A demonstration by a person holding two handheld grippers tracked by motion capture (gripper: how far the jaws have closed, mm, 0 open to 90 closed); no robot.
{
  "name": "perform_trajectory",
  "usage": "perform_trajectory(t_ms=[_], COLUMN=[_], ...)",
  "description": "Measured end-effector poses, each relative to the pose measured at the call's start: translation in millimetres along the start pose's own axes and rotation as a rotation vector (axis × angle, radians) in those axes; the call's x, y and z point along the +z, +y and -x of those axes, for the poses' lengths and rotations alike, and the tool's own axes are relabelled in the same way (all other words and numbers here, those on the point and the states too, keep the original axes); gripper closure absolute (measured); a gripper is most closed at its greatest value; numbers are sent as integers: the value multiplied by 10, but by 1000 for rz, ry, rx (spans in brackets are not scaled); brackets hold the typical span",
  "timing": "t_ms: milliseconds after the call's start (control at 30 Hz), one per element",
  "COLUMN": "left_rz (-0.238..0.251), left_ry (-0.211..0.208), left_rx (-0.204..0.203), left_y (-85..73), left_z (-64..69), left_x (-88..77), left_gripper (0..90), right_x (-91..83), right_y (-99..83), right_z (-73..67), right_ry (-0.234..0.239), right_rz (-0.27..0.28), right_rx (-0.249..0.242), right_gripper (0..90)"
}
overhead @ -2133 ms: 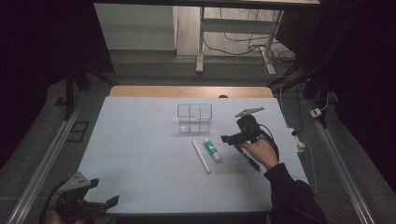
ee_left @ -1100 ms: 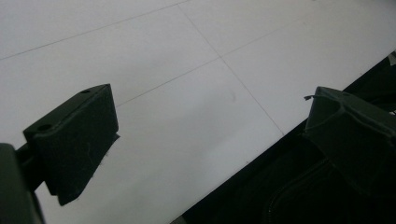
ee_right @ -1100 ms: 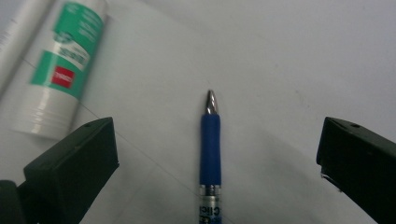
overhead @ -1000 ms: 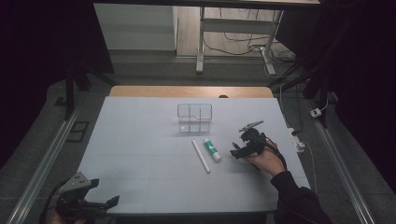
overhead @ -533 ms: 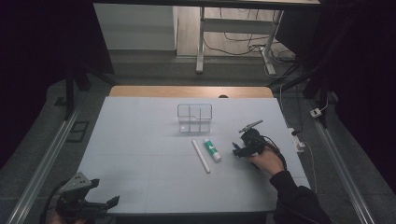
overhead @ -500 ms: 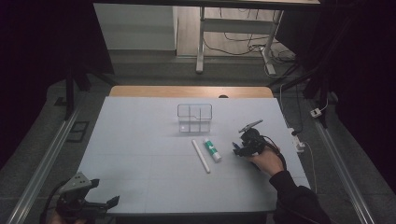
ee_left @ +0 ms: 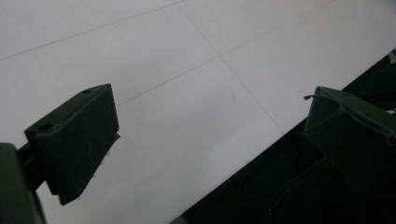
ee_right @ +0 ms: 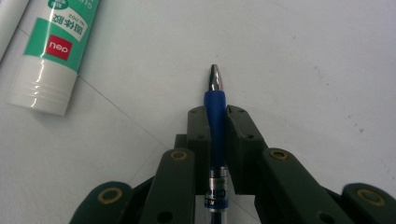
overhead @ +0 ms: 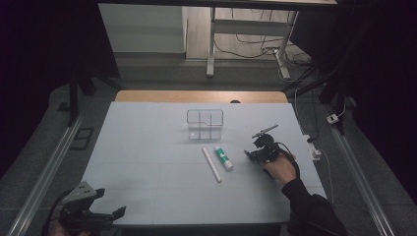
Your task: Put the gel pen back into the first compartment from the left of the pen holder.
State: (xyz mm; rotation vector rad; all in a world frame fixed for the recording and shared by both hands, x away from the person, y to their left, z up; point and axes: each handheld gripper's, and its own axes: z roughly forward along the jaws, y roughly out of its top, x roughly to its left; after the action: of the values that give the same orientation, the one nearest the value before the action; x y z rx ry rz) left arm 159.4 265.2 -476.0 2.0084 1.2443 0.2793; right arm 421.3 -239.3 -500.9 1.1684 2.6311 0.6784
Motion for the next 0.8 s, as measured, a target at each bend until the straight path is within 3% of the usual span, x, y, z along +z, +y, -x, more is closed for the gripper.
perform_trajectory(t_ms=[300,800], left_rz=[1,-4], left_ry=[-2,-6], left_rx=[1,4], left_y=[-1,2], left_z=[0,0], left_x=[0,3], left_gripper=[32,34], right_x=[-12,-258], right_y=[3,76], right_z=[-22,-33], right_ry=[-10,2], right_rz=[14,169], right_rx=[-26,-26], right_gripper=[805,805])
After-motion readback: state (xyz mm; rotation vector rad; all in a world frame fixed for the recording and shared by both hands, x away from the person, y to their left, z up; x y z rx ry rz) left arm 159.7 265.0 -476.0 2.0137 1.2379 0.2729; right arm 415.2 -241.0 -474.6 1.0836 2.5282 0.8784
